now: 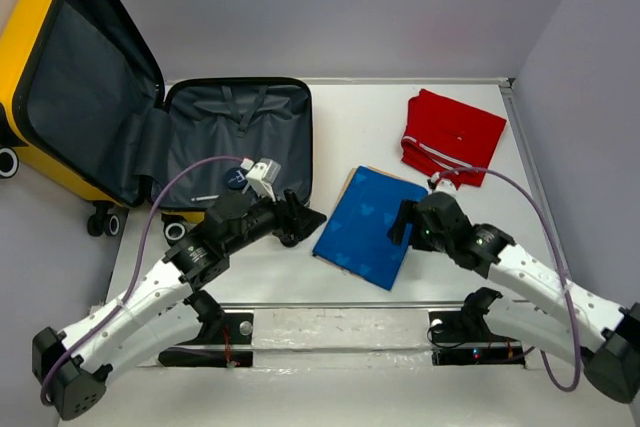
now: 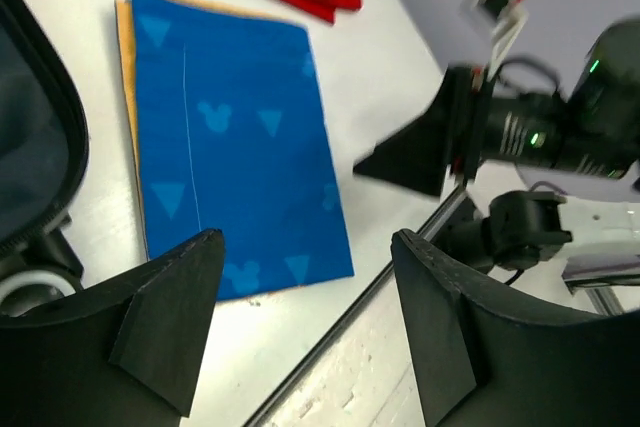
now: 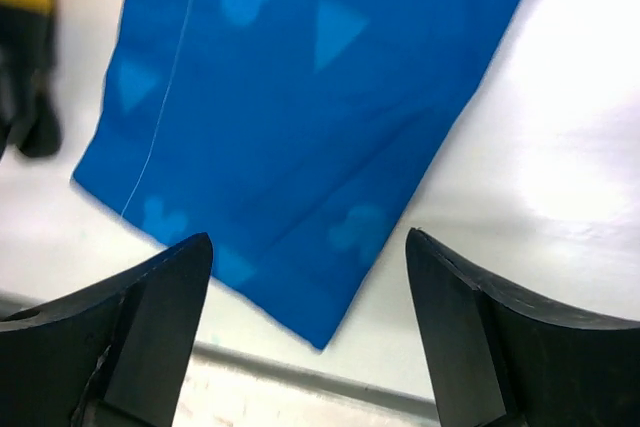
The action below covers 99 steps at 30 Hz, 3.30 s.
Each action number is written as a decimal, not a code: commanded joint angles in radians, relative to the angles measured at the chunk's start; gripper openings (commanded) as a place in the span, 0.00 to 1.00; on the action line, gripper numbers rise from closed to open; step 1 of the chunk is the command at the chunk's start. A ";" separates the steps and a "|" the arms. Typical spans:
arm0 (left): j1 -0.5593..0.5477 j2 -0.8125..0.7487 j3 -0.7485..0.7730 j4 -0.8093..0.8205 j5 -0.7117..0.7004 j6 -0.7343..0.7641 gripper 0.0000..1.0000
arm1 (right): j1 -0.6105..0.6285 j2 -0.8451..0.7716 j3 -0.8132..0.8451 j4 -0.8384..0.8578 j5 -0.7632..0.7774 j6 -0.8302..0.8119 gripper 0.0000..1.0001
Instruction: Pack the luggage
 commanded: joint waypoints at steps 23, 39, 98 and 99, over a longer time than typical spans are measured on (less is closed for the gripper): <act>-0.362 0.623 -0.004 -0.044 -0.656 -0.249 0.87 | -0.466 0.613 0.155 0.422 -0.096 -0.257 0.70; -0.363 0.784 -0.016 0.080 -0.570 -0.242 0.61 | -0.466 0.643 0.133 0.460 -0.099 -0.239 0.46; 0.563 0.132 0.424 -0.323 -0.442 0.188 0.99 | -0.180 1.185 1.371 0.231 -0.287 -0.352 0.73; 0.562 0.124 0.418 -0.316 -0.411 0.182 0.99 | -0.202 1.151 1.329 0.245 -0.284 -0.354 0.71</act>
